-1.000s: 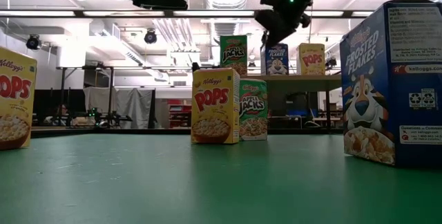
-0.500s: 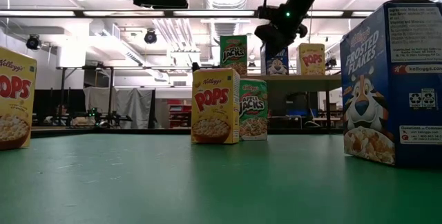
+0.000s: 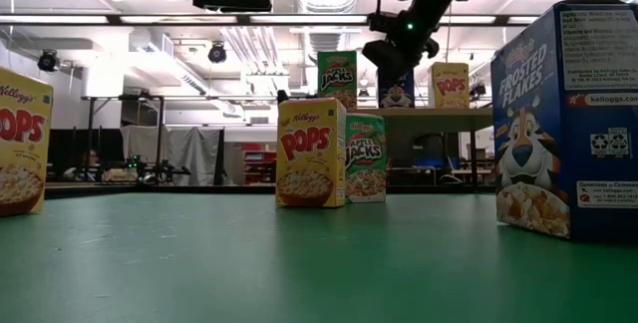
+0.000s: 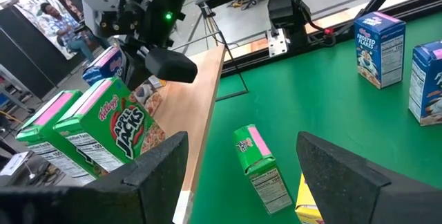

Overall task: Stack cereal on shelf
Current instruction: Adjust the blue cereal box

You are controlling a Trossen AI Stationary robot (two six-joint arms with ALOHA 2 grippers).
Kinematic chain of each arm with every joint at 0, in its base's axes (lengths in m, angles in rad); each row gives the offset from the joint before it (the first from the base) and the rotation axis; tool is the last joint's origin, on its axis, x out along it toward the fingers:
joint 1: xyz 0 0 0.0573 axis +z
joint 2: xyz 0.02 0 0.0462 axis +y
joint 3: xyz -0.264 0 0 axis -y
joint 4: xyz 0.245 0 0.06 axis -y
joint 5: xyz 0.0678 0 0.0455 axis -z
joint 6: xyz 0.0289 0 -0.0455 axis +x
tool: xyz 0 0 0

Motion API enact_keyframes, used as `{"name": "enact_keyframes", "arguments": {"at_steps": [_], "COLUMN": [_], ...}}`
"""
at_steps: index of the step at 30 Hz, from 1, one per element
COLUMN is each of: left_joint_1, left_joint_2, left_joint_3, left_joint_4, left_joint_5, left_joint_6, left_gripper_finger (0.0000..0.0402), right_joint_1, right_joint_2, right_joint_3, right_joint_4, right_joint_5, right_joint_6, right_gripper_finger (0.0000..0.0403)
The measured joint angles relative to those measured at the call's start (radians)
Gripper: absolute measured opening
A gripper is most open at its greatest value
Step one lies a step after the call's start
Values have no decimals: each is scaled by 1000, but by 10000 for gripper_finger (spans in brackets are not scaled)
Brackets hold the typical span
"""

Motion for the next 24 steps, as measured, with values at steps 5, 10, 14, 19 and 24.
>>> {"name": "enact_keyframes", "arguments": {"at_steps": [5, 10, 14, 19, 24], "left_joint_1": [0, 0, 0, 0, 0], "left_joint_2": [0, 0, 0, 0, 0], "left_joint_3": [0, 0, 0, 0, 0], "left_joint_4": [-1, -1, -2, -2, -2], "left_joint_5": [0, 0, 0, 0, 0], "left_joint_6": [-7, -16, -23, -26, -35], "left_gripper_finger": [254, 254, 254, 254, 254], "right_joint_1": [0, 0, 16, 54, 43], "right_joint_2": [-1, -5, -6, -12, -12], "right_joint_3": [0, 0, 1, 25, 26], "right_joint_4": [-18, -69, -75, -146, -192], "right_joint_5": [0, 0, 1, 0, 8], "right_joint_6": [1, 12, 11, 3, -8], "right_gripper_finger": [12, 12, 12, 12, 12]}}
